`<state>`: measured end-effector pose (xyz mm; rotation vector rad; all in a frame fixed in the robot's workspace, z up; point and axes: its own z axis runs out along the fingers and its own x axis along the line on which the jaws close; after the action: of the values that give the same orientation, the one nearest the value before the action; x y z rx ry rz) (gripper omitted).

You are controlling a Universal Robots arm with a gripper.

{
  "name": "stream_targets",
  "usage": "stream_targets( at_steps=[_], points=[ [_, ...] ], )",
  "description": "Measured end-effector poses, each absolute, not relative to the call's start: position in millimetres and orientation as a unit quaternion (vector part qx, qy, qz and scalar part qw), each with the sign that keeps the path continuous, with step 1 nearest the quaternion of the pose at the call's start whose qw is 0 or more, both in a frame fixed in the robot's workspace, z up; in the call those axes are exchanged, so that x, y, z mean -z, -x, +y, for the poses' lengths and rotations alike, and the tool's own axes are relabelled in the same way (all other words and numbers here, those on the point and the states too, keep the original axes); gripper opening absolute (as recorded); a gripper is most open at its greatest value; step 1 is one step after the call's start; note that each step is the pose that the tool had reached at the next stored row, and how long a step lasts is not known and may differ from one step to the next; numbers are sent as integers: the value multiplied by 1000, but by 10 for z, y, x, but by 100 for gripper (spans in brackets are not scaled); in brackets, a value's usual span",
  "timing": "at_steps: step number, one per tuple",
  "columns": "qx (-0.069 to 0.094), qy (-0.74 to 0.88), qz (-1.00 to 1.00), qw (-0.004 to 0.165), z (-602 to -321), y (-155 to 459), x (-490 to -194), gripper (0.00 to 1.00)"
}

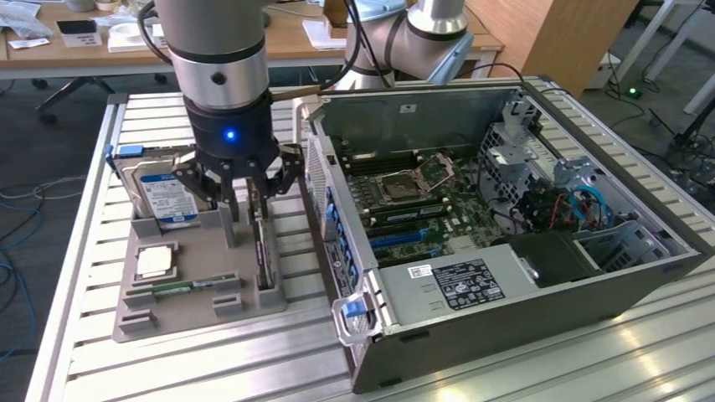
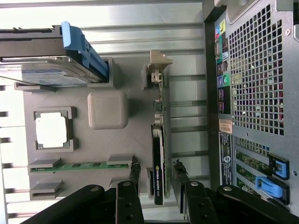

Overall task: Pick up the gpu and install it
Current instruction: 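Pick up the gpu and move the gpu toward the slot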

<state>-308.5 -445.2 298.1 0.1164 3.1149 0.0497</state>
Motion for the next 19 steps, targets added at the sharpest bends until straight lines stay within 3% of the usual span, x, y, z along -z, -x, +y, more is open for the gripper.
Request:
stream_targets(
  at_steps=[19],
  points=[
    [-16, -37, 999, 12, -4452, 3085, -2922, 42]
  ],
)
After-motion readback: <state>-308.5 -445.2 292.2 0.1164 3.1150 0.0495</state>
